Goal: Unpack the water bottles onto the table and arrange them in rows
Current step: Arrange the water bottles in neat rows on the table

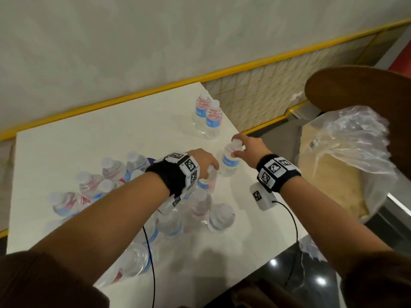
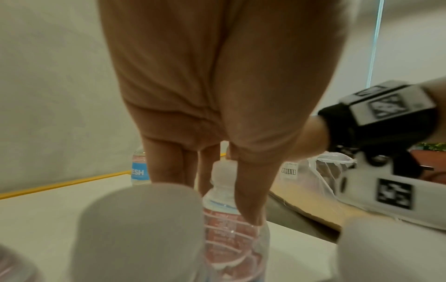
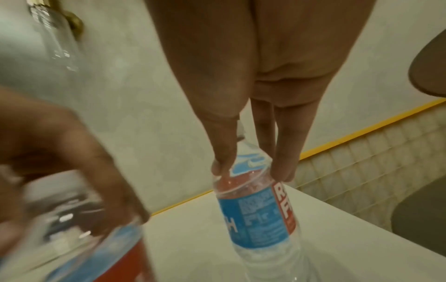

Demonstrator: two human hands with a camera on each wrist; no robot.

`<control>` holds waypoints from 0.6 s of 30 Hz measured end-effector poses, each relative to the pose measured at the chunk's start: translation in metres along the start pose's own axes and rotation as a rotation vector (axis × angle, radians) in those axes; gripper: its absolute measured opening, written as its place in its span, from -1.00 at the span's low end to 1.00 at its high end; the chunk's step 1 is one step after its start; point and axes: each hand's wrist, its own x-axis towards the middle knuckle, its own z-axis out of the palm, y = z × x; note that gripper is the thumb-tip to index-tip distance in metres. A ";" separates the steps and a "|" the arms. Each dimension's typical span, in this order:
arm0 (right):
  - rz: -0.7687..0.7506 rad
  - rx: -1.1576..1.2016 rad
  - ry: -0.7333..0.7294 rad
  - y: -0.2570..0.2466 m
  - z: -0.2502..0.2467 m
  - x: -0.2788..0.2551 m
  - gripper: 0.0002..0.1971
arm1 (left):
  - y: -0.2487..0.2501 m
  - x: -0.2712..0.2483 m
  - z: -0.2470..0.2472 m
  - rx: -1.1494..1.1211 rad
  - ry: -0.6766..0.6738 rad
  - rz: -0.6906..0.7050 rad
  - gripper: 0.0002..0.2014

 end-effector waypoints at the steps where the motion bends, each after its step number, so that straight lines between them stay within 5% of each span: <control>1: 0.024 0.007 0.018 -0.001 -0.002 0.011 -0.50 | -0.001 0.001 0.000 -0.003 0.001 -0.004 -0.55; 9: 0.048 -0.069 0.071 -0.020 -0.017 0.083 -0.42 | -0.003 0.002 0.000 -0.069 -0.003 -0.035 -0.55; 18: 0.036 -0.068 0.085 -0.026 -0.015 0.101 -0.42 | -0.008 -0.001 -0.001 -0.122 0.007 -0.038 -0.53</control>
